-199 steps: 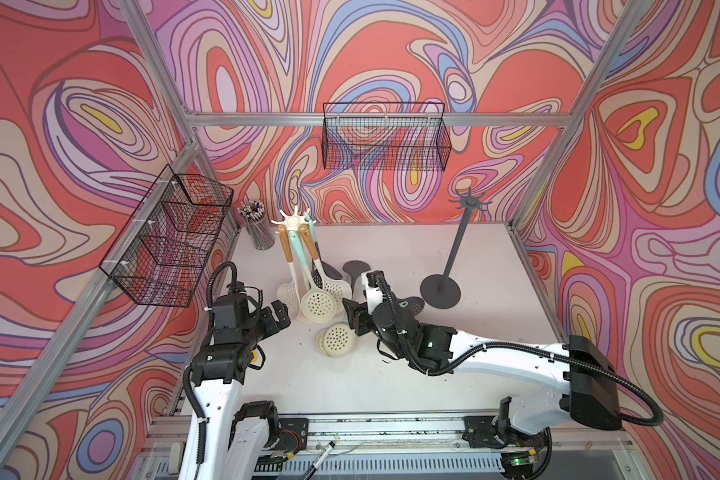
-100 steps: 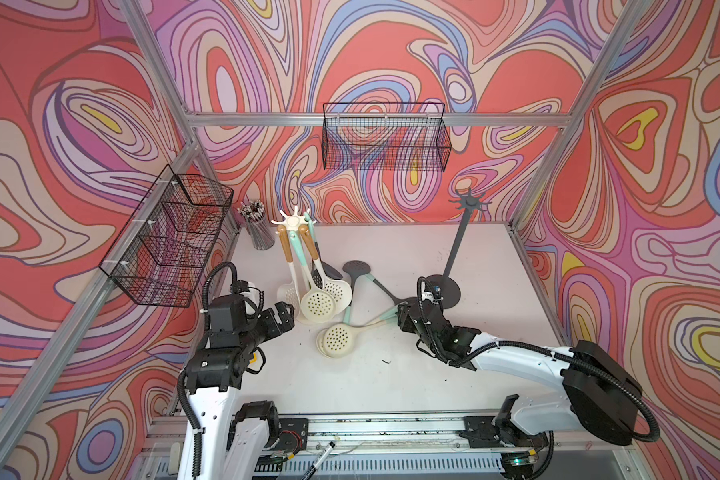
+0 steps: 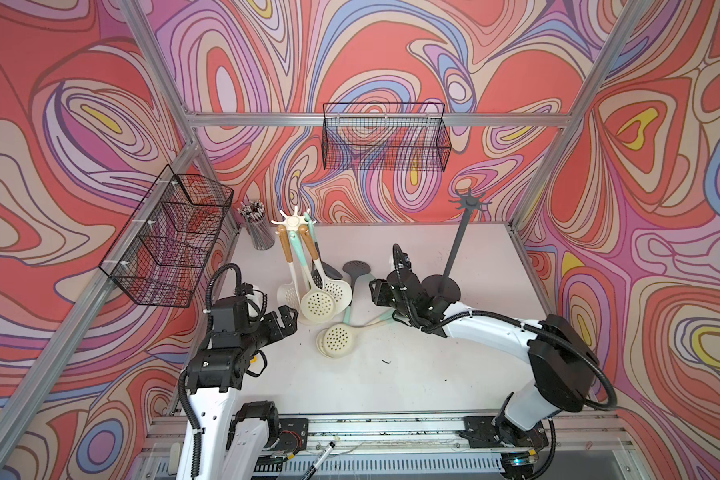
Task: Hang the skimmer on the kitchen utensil rack
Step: Pick up the skimmer from the center of the board.
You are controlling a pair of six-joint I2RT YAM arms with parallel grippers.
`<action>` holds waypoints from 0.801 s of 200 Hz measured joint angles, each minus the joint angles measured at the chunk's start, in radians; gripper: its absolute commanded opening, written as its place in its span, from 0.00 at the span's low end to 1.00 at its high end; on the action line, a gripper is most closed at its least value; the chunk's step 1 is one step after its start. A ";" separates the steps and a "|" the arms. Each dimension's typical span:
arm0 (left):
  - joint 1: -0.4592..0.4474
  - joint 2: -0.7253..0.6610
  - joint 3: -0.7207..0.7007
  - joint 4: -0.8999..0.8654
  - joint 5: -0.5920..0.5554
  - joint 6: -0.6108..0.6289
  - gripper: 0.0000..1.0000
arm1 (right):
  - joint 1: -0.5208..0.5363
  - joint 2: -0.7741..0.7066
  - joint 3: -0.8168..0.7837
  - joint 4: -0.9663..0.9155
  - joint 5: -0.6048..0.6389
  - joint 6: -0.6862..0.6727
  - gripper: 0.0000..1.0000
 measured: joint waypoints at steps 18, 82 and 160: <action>0.000 -0.002 -0.005 0.000 0.008 0.000 1.00 | -0.011 0.103 0.023 0.059 -0.062 0.023 0.52; 0.000 -0.008 -0.014 0.018 0.029 0.000 1.00 | -0.082 0.343 0.031 0.303 -0.264 0.134 0.52; 0.000 -0.008 -0.016 0.021 0.037 0.000 1.00 | -0.098 0.472 0.091 0.459 -0.370 0.228 0.52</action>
